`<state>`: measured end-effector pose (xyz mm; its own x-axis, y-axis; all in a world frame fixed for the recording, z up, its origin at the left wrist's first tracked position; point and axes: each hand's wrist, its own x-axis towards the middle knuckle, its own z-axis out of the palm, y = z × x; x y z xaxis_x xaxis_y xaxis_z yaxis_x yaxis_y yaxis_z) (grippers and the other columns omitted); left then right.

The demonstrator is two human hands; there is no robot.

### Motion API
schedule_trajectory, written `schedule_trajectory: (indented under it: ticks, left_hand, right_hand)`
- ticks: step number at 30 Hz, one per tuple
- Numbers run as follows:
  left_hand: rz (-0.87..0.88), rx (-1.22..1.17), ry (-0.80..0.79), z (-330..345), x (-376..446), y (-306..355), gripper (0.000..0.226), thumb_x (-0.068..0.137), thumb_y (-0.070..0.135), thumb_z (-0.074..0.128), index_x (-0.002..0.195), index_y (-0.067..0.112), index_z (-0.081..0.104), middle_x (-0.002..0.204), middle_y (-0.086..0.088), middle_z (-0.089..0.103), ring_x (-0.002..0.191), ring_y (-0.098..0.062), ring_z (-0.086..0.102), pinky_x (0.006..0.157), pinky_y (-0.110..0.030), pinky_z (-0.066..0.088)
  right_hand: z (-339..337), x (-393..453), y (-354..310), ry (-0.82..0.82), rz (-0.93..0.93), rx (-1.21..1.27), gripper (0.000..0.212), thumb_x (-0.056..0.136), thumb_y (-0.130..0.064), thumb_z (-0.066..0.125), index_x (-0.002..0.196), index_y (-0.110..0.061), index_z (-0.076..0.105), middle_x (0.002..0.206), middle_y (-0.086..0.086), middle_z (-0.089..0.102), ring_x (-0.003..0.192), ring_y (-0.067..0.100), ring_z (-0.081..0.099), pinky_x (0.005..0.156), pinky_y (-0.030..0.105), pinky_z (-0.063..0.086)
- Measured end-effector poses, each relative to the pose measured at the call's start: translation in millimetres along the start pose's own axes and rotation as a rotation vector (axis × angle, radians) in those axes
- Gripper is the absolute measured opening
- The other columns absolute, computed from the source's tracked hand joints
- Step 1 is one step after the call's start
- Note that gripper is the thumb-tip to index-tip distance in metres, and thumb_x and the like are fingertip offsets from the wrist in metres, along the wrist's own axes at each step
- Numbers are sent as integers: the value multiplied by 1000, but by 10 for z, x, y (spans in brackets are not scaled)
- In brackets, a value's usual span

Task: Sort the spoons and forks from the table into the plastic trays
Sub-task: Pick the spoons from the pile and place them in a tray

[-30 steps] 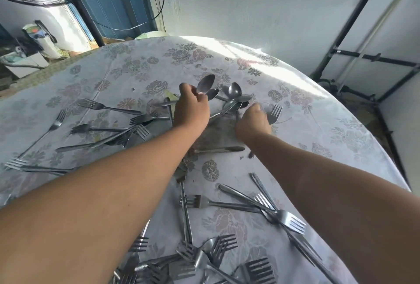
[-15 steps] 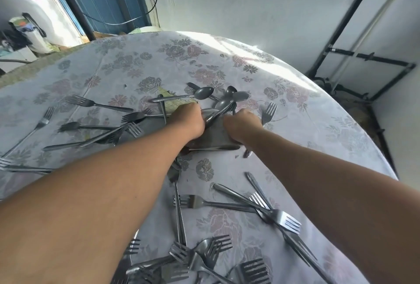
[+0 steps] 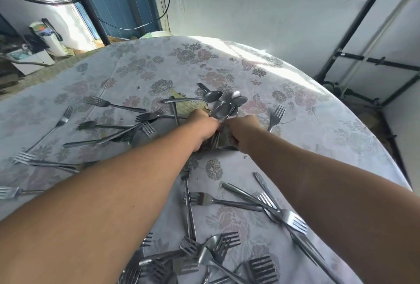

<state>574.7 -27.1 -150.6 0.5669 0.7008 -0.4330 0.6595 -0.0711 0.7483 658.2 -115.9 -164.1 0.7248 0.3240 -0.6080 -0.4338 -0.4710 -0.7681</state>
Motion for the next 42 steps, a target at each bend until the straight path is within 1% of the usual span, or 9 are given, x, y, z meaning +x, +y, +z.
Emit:
schedule_trajectory:
  ticks: [3,6,12,21,25,29,33,38,42]
  left_hand:
    - [-55,-62,-40,19,-59,-40,54,72,39,77,117,14,64,107,-11,69,93,-29,65,66,-28,44]
    - [-62,-102,-35,28,-92,-19,57,88,50,68,131,15,59,119,-9,65,110,-31,61,83,-33,48]
    - [-59,-157,13,-157,-97,89,46,85,26,51,125,5,60,88,-9,59,63,-21,49,57,-27,37]
    - [154,226,166,-169,3,-39,24,107,28,46,124,11,42,102,-10,60,89,-32,62,66,-37,43]
    - [203,372,199,-148,16,-47,37,99,41,63,116,11,49,105,-5,61,90,-27,58,67,-33,38]
    - [217,580,214,-110,85,-135,14,98,24,58,106,13,60,106,-9,67,94,-31,62,71,-36,44]
    - [194,431,158,-107,101,-153,18,93,26,62,108,17,68,106,-8,70,98,-32,66,76,-35,49]
    - [146,155,-55,-113,60,-185,18,85,35,76,90,18,74,90,-6,73,84,-26,68,73,-35,53]
    - [200,139,-14,-140,92,-115,18,98,33,64,110,21,69,96,-7,70,85,-25,63,65,-31,41]
  right_hand:
    - [37,-29,5,2,13,18,9,85,-7,69,89,-5,61,68,11,56,50,20,51,51,26,43]
    - [35,-7,-13,39,-22,18,19,87,-22,74,83,-8,61,68,10,60,51,20,53,49,27,43]
    - [16,62,1,6,-84,-22,20,92,-20,68,79,-16,53,76,5,56,59,17,52,50,28,45]
    - [25,101,33,16,-107,0,22,98,-14,57,77,-14,49,72,5,54,55,16,52,46,26,45]
    - [32,100,33,-5,-95,31,21,98,-12,57,79,-14,49,76,5,57,64,19,59,69,33,55]
    - [52,37,11,-43,-89,41,8,97,-12,58,89,-12,56,80,6,62,62,16,62,55,25,56]
    - [84,-27,-24,23,-41,106,8,89,-9,64,82,-6,62,74,13,66,47,19,59,44,24,49]
    - [203,65,-42,49,-38,34,19,81,-19,79,85,-4,68,76,16,72,58,26,62,62,40,55]
    - [170,-38,-110,106,-92,-123,10,87,-14,65,87,-5,62,77,11,64,67,25,63,66,36,50]
